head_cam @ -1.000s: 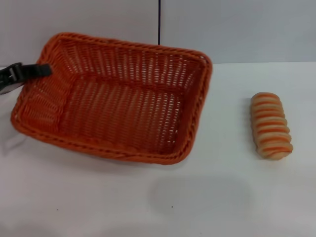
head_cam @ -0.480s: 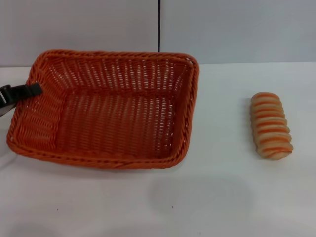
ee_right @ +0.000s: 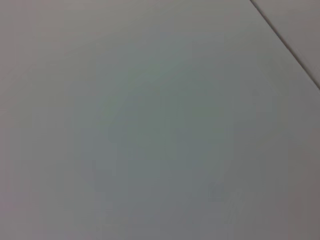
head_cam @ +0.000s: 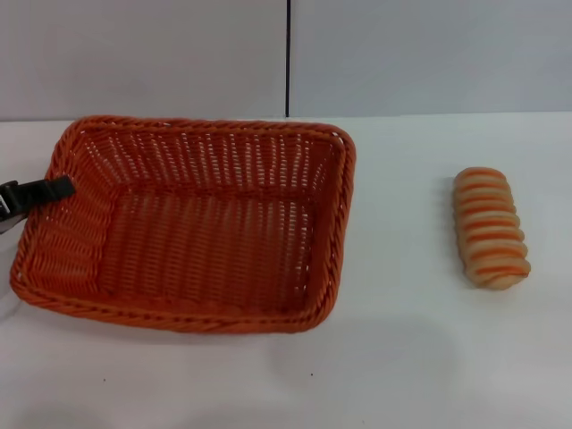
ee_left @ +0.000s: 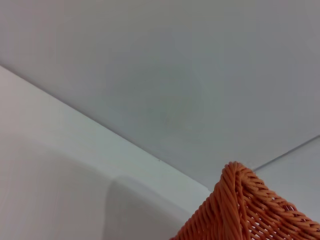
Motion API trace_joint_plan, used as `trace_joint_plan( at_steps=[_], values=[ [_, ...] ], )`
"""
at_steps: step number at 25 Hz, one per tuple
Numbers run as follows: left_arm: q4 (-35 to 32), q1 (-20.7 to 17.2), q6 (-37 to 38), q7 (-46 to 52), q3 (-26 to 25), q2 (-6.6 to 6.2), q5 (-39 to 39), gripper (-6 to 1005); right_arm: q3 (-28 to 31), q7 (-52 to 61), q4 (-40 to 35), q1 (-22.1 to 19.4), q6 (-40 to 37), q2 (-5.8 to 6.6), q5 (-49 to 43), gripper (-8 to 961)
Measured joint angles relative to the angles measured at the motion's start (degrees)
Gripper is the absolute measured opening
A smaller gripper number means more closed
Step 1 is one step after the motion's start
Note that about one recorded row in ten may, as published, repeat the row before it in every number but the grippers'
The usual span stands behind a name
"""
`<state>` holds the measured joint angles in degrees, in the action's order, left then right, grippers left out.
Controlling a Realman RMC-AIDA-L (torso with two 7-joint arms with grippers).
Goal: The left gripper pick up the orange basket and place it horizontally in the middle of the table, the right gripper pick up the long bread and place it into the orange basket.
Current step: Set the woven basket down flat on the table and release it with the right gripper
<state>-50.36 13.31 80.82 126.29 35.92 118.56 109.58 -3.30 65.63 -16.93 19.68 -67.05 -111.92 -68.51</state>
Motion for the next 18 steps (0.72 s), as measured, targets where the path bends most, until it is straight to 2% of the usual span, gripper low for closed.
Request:
trace_joint_plan(
  at_steps=[11,18],
  values=[
    [1.1,0.2,2.7,-2.4,0.1,-0.59,-1.0,195,-1.1,1.8,-0.5,0.0,-0.2,0.12,0.0,774],
    [1.9,1.5,4.3,-1.9,-0.3,-1.24,-0.8,236,-1.1,2.4,-0.6,0.0,-0.2,0.29,0.0,774]
  ],
)
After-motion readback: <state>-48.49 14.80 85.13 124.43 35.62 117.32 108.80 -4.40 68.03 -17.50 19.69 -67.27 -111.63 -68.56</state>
